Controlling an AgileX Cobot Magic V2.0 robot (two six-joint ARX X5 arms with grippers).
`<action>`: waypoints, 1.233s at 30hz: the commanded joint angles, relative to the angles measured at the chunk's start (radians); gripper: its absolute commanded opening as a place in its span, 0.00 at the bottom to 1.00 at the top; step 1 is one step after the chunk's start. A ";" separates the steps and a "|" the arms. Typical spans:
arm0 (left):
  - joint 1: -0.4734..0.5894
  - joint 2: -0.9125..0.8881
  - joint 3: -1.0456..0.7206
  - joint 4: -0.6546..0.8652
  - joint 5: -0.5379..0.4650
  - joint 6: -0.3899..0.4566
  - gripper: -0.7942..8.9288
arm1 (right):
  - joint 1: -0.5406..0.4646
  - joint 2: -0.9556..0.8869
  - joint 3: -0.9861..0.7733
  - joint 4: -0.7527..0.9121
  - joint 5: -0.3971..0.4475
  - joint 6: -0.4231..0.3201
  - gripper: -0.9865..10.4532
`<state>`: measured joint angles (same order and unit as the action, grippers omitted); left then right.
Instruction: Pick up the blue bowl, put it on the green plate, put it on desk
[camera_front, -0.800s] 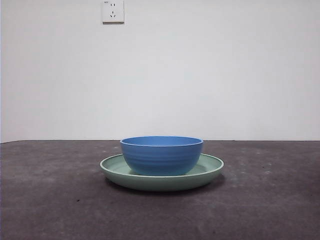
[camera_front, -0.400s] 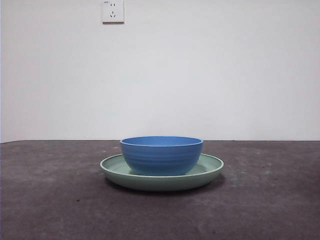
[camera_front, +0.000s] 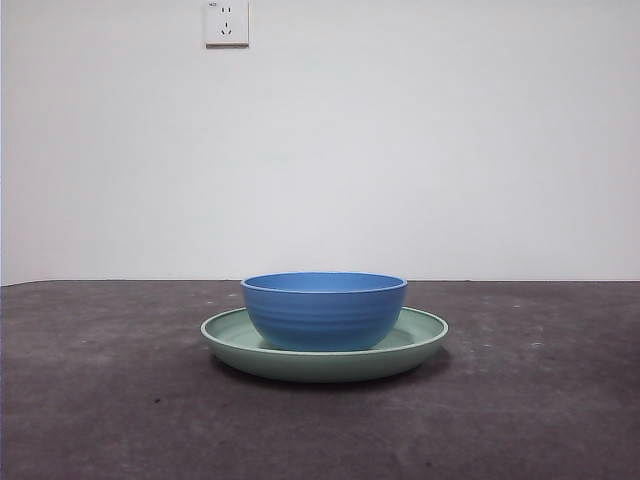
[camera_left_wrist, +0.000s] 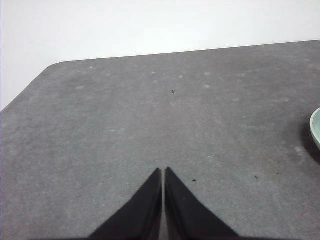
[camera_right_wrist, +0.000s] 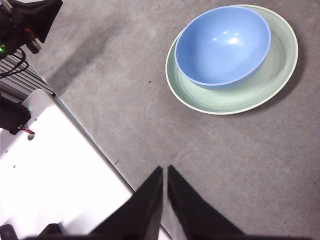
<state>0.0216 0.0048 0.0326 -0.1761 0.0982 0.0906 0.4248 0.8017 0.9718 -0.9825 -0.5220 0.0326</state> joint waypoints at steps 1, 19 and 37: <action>0.002 -0.002 -0.021 -0.008 -0.004 -0.005 0.09 | 0.006 0.006 0.018 0.010 -0.002 -0.011 0.09; 0.002 -0.002 -0.021 -0.008 -0.004 -0.005 0.09 | 0.006 0.006 0.018 0.010 -0.002 -0.011 0.09; 0.002 -0.002 -0.021 -0.008 -0.004 -0.005 0.09 | -0.361 -0.336 -0.157 0.414 0.077 -0.100 0.09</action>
<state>0.0216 0.0048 0.0326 -0.1757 0.0982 0.0902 0.0685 0.4690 0.8345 -0.5995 -0.4526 -0.0528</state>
